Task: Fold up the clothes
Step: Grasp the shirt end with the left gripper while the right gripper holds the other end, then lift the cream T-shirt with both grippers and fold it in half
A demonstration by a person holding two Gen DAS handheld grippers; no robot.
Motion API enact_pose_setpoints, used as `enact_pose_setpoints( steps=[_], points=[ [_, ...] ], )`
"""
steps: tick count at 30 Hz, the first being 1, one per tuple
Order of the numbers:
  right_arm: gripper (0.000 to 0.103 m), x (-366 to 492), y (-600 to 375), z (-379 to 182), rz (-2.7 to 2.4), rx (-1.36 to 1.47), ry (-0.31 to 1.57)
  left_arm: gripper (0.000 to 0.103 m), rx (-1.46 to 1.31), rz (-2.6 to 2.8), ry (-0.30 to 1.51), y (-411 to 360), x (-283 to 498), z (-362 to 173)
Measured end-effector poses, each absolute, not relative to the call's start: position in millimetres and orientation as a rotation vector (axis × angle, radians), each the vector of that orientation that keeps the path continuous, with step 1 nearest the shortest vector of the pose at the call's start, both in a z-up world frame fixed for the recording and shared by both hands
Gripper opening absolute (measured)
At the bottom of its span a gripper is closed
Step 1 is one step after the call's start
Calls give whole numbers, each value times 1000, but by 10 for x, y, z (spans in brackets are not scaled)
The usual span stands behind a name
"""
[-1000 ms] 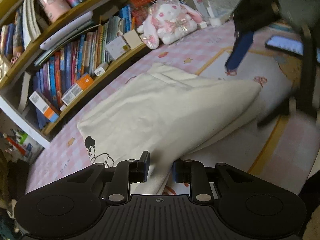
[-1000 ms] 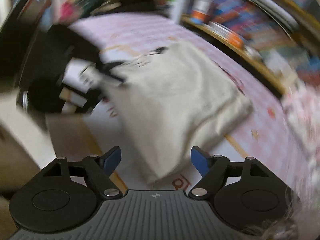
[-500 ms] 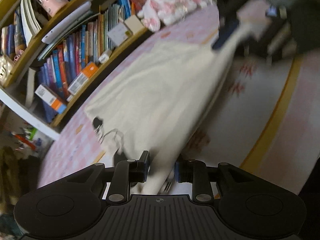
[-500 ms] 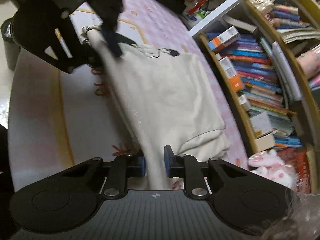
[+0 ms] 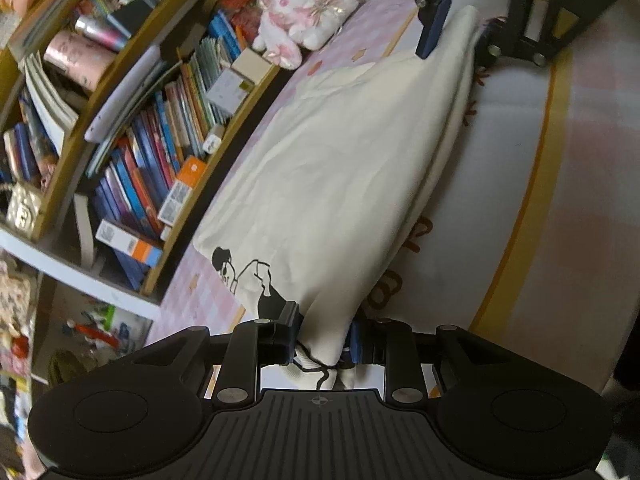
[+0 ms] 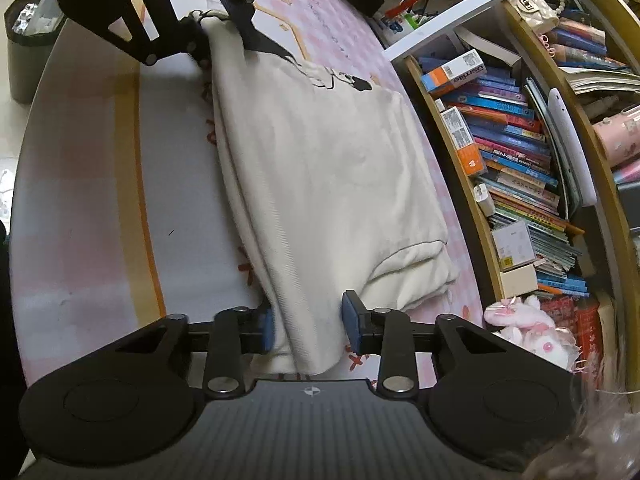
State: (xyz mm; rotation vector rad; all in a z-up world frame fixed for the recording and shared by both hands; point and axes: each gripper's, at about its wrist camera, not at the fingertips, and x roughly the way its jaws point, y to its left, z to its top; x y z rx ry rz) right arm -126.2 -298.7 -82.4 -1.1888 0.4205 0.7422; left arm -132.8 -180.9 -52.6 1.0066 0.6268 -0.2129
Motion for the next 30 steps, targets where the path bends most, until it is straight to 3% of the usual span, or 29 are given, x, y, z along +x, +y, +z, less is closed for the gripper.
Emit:
enact_pose_setpoints(
  steps=[6,30],
  points=[
    [14,-1303,-2944,-818,715,-1203,416,7,1009,-311,625,-1727,-1355,-508],
    [11,-2402,-2915,-343,700,-1096,607,7,963,-566,522,-1406,-2401,-83]
  ],
)
